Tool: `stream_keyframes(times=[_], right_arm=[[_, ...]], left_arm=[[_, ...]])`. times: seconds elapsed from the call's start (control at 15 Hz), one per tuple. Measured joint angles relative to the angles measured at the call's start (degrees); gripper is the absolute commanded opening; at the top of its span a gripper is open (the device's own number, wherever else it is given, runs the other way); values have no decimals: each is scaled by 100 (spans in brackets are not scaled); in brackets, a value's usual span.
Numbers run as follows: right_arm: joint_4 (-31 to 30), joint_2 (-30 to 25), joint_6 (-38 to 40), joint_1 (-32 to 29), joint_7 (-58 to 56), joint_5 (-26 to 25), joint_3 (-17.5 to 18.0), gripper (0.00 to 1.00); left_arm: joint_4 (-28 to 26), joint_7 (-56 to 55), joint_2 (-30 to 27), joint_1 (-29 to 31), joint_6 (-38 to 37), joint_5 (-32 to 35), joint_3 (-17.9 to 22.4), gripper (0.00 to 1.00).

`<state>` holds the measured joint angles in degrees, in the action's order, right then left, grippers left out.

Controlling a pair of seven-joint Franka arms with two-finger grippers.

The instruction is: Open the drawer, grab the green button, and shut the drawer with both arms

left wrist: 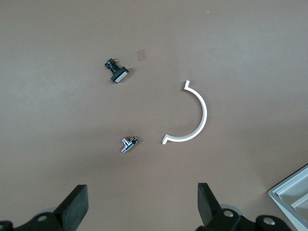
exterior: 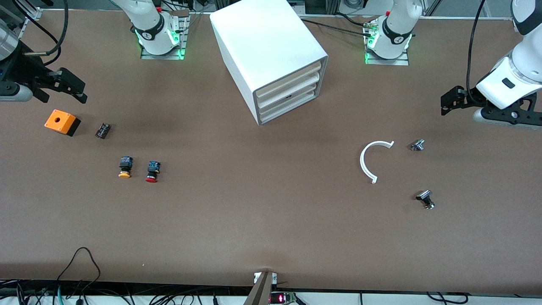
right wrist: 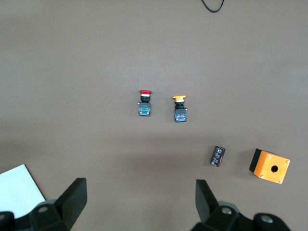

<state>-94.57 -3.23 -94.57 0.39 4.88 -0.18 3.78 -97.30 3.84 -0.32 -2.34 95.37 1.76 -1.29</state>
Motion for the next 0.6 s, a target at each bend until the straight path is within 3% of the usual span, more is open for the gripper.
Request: stream_keyframes(times=[0.6], right_arm=[[-105, 966, -71, 0, -2, 0, 2, 100]], left_arm=[[6, 0, 0, 0, -45, 0, 0, 100]])
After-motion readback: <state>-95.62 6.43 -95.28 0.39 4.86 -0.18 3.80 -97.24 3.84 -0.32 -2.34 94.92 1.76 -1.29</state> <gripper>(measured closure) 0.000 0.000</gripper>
